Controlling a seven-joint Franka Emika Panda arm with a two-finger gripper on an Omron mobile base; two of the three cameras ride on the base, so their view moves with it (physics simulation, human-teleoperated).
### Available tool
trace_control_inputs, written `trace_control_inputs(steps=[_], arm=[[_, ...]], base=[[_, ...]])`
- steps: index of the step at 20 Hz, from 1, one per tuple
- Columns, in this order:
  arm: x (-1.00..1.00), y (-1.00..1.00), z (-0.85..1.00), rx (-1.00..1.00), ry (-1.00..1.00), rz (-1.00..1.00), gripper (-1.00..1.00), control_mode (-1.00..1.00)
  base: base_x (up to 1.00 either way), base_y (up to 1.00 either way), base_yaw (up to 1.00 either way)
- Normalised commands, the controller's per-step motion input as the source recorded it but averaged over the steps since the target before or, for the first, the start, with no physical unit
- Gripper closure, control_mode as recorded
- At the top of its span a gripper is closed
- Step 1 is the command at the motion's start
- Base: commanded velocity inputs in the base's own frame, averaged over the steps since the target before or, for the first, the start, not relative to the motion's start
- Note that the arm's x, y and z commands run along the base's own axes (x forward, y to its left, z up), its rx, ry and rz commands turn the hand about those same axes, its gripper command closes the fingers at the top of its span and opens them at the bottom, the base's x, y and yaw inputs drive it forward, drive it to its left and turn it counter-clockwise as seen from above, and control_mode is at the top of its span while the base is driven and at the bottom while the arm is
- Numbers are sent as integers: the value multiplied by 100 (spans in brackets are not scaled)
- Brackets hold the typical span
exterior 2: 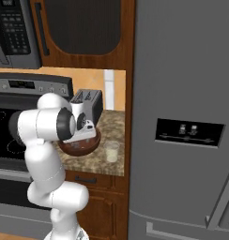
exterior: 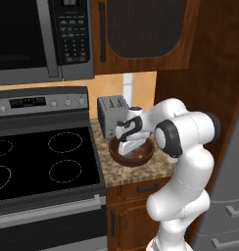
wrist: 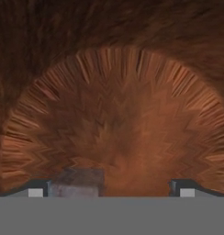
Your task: Grab a lemon wedge from the fridge and one ice cube from the ice bowl, and put them in the glass of lemonade.
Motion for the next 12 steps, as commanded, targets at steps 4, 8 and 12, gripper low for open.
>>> trace_control_inputs(steps=[4, 8, 12], arm=[[-15, 0, 0, 0, 0, 0, -100, -100], [0, 0, -4, 0, 0, 0, -100, -100], [0, 0, -9, 0, 0, 0, -100, -100]], base=[[0, 0, 0], [0, 0, 0], [0, 0, 0]])
